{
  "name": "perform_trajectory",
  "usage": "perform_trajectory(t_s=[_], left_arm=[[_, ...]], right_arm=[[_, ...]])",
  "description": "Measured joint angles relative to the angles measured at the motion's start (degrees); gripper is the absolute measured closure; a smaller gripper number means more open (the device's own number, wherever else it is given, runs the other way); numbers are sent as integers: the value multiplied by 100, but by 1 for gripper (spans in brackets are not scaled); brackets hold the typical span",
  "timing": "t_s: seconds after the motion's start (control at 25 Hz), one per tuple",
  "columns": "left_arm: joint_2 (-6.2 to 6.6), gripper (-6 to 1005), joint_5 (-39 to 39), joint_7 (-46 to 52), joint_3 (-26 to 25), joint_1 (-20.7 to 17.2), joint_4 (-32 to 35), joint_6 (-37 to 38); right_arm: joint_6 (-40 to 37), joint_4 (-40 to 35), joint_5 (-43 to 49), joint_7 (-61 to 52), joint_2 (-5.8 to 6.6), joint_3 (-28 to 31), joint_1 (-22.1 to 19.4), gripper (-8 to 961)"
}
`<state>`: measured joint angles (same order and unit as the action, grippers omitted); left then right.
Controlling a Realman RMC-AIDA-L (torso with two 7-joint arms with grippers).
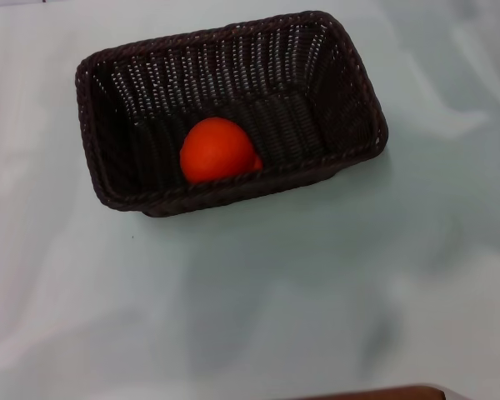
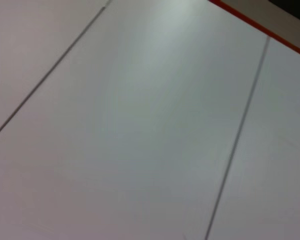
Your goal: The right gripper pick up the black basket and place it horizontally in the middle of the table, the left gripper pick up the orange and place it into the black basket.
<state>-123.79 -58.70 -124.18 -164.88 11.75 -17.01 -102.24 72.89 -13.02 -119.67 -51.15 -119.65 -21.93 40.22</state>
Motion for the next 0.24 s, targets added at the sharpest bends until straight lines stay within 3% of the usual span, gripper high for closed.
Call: perform_trajectory(t_s=[0.24], left_arm=[[7,76,91,-36,0,1,145,66]], right_arm=[[65,62,-312,647,-12,23,134,208]])
